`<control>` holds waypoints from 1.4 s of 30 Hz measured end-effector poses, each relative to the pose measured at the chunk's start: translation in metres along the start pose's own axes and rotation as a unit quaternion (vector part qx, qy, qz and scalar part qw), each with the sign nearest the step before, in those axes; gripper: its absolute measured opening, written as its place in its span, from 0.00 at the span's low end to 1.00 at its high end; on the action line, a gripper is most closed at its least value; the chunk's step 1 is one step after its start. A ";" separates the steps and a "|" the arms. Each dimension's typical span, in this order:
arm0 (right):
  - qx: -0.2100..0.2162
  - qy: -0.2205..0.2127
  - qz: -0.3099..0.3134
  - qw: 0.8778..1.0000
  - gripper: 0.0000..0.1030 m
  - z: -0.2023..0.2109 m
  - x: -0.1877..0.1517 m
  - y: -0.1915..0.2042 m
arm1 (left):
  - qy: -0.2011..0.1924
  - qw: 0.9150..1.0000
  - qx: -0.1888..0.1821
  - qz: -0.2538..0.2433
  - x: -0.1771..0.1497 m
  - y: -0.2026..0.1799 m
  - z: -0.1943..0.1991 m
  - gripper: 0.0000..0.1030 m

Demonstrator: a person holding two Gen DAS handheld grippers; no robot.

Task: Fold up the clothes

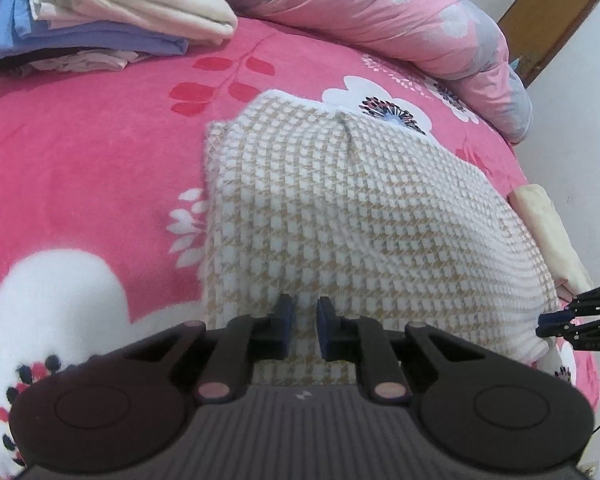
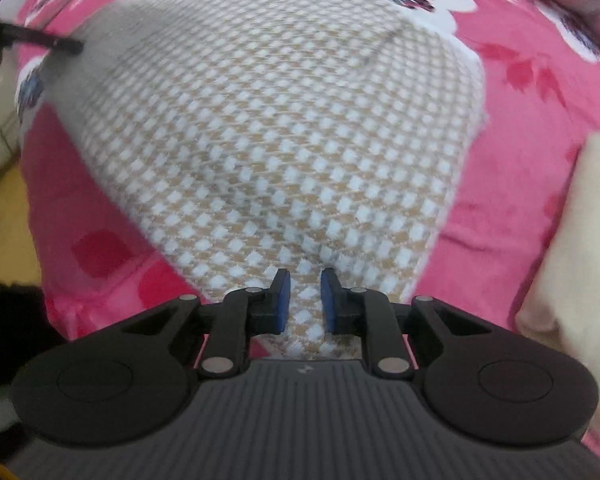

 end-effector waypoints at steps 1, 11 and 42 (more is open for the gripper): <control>-0.003 -0.001 -0.002 1.000 0.14 0.002 -0.002 -0.001 | 0.003 1.000 0.001 0.001 0.001 0.000 0.000 0.14; 0.007 0.016 -0.074 0.997 0.14 -0.024 -0.012 -0.030 | 0.032 0.999 0.024 -0.028 -0.019 0.001 -0.001 0.14; 0.024 0.032 -0.033 0.999 0.16 -0.066 0.056 0.077 | 0.040 0.978 -0.052 -0.199 -0.061 -0.142 -0.042 0.25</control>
Point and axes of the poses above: each gripper's, at about its wrist camera, not at the fingertips, and z roughly against the way its jaws point, y to its left, x to its top, the point moved 6 cm from there along -z, roughly the way its jaws point, and after that the axes turned 8 degrees about -y, right-handed, at the moved point
